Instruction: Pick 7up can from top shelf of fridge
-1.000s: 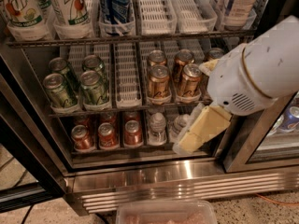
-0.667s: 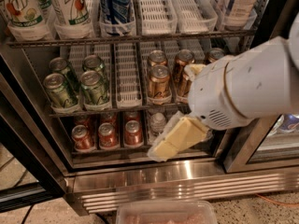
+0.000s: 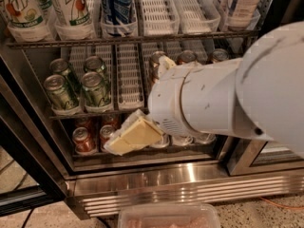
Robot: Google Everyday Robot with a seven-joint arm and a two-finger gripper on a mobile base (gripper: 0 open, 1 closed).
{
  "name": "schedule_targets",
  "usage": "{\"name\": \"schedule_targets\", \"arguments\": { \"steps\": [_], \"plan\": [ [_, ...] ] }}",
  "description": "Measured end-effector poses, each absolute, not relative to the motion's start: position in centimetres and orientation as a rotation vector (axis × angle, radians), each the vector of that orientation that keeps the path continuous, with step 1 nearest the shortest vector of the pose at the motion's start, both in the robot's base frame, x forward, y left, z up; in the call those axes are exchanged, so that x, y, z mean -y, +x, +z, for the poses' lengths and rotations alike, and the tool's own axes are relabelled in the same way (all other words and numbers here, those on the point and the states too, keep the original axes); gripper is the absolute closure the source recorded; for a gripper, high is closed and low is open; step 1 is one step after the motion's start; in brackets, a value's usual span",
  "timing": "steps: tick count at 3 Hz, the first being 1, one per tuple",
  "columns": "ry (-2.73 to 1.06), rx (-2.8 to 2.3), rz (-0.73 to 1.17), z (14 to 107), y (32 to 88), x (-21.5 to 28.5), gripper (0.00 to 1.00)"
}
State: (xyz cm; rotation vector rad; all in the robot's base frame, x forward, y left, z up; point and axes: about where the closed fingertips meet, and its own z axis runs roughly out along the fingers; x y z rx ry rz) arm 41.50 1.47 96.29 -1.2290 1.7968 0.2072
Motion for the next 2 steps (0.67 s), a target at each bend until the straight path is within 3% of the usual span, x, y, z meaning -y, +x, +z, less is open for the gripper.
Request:
{"name": "schedule_targets", "arguments": {
  "steps": [2],
  "plan": [
    [-1.168, -1.694, 0.314, 98.2, 43.0, -5.8, 0.00]
  ]
}}
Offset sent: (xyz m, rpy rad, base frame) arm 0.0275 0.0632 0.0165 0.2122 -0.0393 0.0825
